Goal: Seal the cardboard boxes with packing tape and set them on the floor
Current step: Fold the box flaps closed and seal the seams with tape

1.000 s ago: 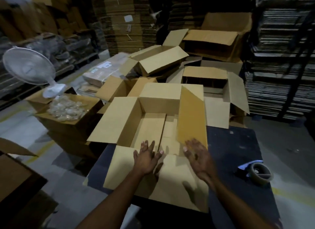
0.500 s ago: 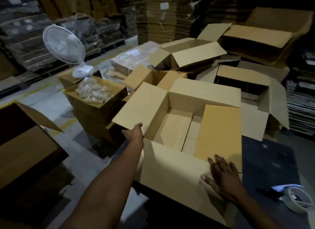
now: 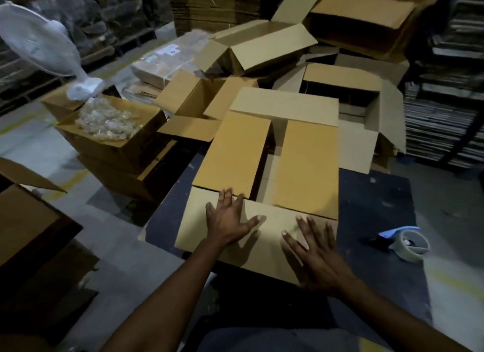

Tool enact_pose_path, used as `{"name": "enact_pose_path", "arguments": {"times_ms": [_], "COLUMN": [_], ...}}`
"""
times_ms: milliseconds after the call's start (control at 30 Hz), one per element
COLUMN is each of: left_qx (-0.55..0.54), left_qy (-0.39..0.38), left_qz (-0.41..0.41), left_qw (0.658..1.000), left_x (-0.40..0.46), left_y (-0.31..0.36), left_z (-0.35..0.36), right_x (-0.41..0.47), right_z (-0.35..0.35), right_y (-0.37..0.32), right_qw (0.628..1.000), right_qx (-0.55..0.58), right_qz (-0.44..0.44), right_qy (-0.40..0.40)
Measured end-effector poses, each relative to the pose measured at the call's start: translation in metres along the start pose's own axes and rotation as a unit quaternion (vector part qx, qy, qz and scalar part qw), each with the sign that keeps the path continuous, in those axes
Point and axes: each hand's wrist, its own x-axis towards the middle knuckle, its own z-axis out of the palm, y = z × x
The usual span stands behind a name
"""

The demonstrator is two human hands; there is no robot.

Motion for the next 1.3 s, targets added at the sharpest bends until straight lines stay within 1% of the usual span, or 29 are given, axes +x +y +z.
{"name": "enact_pose_path", "arguments": {"times_ms": [67,133,200,267,300,333,367,400,433,467,500,533,633,700,733,833,900,933,967,1000,1033,1067,1100,1133,1167,1200,1233,1267,1300], "left_qx": [-0.006,-0.033,-0.083,-0.116,-0.120,-0.120,-0.117,-0.112,-0.110,-0.108,-0.106,-0.104,-0.080,-0.038,-0.026,-0.021,-0.019,-0.010,0.007,0.032,0.058,0.077,0.090,0.098,0.101,0.101,0.102,0.105,0.109], "left_qy": [-0.031,-0.080,-0.145,-0.189,-0.181,-0.146,-0.085,-0.006,0.072,0.131,0.163,0.166,0.121,0.110,0.099,0.031,0.014,0.014,0.011,0.006,0.000,-0.004,-0.006,-0.009,-0.012,-0.015,-0.016,-0.016,-0.017], "left_qz": [0.005,0.014,0.029,0.042,0.052,0.063,0.076,0.091,0.107,0.119,0.123,0.118,0.091,0.085,0.076,0.020,-0.014,-0.024,-0.029,-0.029,-0.025,-0.018,-0.009,0.001,0.008,0.013,0.018,0.025,0.033], "left_qw": [0.999,0.996,0.986,0.974,0.975,0.980,0.987,0.990,0.986,0.978,0.973,0.974,0.985,0.990,0.992,0.999,1.000,1.000,0.999,0.999,0.998,0.997,0.996,0.995,0.995,0.995,0.994,0.994,0.993], "left_x": [-0.005,-0.011,-0.015,-0.014,-0.011,-0.007,-0.003,0.003,0.010,0.017,0.026,0.032,0.048,0.057,0.061,0.073,0.080,0.083,0.086,0.088,0.090,0.091,0.092,0.094,0.096,0.098,0.100,0.103,0.107], "left_y": [0.007,0.018,0.031,0.050,0.060,0.070,0.078,0.082,0.084,0.081,0.078,0.074,0.062,0.052,0.048,0.038,0.028,0.020,0.012,0.003,-0.004,-0.009,-0.013,-0.014,-0.014,-0.013,-0.011,-0.010,-0.010], "left_z": [-0.009,-0.032,-0.069,-0.113,-0.135,-0.155,-0.172,-0.184,-0.190,-0.191,-0.187,-0.180,-0.144,-0.115,-0.102,-0.067,-0.047,-0.039,-0.033,-0.028,-0.024,-0.021,-0.020,-0.019,-0.019,-0.018,-0.018,-0.019,-0.020], "right_x": [-0.003,-0.009,-0.011,-0.004,0.004,0.012,0.021,0.031,0.040,0.050,0.060,0.070,0.099,0.113,0.120,0.138,0.143,0.143,0.143,0.143,0.143,0.144,0.144,0.143,0.142,0.140,0.137,0.134,0.132], "right_z": [-0.013,-0.049,-0.102,-0.153,-0.173,-0.191,-0.204,-0.211,-0.215,-0.214,-0.210,-0.203,-0.179,-0.169,-0.164,-0.133,-0.099,-0.083,-0.069,-0.056,-0.050,-0.047,-0.045,-0.051,-0.052,-0.056,-0.060,-0.066,-0.077], "right_y": [-0.005,-0.006,0.003,0.019,0.030,0.039,0.048,0.057,0.065,0.072,0.079,0.085,0.101,0.103,0.100,0.063,0.020,-0.002,-0.015,-0.018,-0.013,0.002,0.022,0.044,0.073,0.100,0.123,0.141,0.151], "right_qw": [0.999,0.993,0.978,0.949,0.935,0.929,0.932,0.938,0.940,0.938,0.935,0.931,0.916,0.903,0.897,0.871,0.858,0.871,0.893,0.909,0.909,0.884,0.829,0.738,0.624,0.507,0.399,0.331,0.322], "right_qx": [0.005,0.054,0.166,0.297,0.341,0.361,0.356,0.343,0.336,0.336,0.338,0.337,0.321,0.335,0.351,0.403,0.416,0.396,0.354,0.311,0.280,0.286,0.333,0.422,0.527,0.633,0.729,0.778,0.790], "right_qz": [-0.023,-0.082,-0.114,-0.109,-0.101,-0.085,-0.066,-0.047,-0.027,-0.004,0.021,0.047,0.141,0.178,0.182,0.198,0.220,0.215,0.206,0.207,0.237,0.297,0.375,0.453,0.499,0.499,0.462,0.438,0.421], "right_qy": [-0.033,-0.069,-0.056,-0.008,0.001,-0.001,0.008,0.033,0.061,0.084,0.106,0.130,0.197,0.203,0.198,0.199,0.204,0.196,0.188,0.185,0.198,0.221,0.246,0.269,0.290,0.305,0.309,0.306,0.308]}}
